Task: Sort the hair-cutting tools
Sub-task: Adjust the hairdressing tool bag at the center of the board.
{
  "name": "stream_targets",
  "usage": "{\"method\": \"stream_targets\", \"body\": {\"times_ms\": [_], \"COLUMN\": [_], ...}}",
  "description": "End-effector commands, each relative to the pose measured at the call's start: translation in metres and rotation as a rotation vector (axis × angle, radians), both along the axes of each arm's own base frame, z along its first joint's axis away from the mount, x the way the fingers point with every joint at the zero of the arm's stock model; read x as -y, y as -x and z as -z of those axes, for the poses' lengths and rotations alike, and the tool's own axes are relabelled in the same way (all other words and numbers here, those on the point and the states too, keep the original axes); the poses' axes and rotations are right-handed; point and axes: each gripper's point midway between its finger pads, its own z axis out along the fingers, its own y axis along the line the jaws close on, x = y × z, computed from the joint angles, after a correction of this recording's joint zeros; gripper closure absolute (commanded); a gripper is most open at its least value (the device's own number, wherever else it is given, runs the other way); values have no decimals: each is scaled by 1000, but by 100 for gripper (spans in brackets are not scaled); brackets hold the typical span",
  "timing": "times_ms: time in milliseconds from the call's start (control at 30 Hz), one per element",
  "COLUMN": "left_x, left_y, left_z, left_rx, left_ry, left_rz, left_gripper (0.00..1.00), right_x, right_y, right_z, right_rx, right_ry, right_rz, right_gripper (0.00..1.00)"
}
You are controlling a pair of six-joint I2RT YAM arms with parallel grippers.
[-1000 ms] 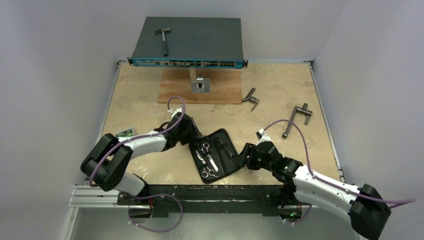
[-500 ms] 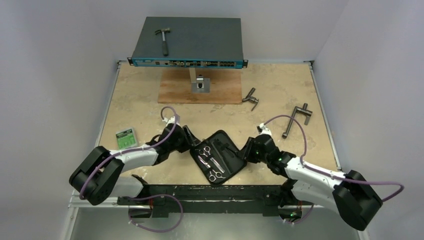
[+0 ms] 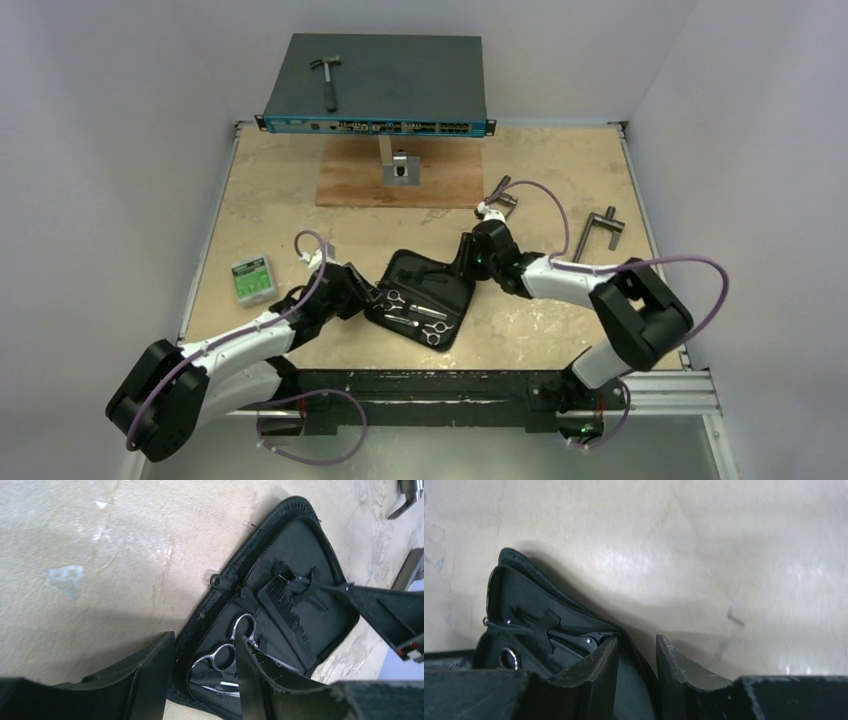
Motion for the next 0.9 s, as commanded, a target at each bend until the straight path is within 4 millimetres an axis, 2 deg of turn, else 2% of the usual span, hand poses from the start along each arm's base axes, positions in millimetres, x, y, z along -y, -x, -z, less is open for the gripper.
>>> {"method": "stream_targets", "body": {"times_ms": [0, 67, 167, 267, 333, 500, 667, 767, 867], "left_x": [-20, -22, -21, -23, -27, -39, -53, -56, -52], "left_y": [27, 28, 28, 26, 22, 13, 6, -5, -15], "left_z": [30, 33, 33, 27, 18, -13, -39, -49, -49], "left_rx": [-118, -115, -116, -109, -89, -24, 45, 84, 76], "left_ry": [-22, -10, 1, -13, -31, -96, -148, -158, -169], "left_rz": [-74, -93, -96, -104, -116, -139, -171, -192, -186], "left_gripper": [52, 52, 52, 51, 50, 46, 43, 43, 43], "right_x": [-39, -44, -49, -39, -31, -6, 16, 24, 29], "right_y": [-36, -45, -54, -55, -54, -35, -13, 5, 21], "right_z": [-23, -17, -24, -36, -46, -54, -64, -62, -55], "right_rx": [93, 85, 95, 98, 114, 94, 116, 125, 139], "right_ry": [-24, 11, 30, 61, 70, 105, 68, -1, -71], "right_rz": [-110, -132, -147, -116, -92, -60, -7, 22, 30], "right_gripper": [68, 66, 57, 42, 36, 30, 29, 30, 32]}}
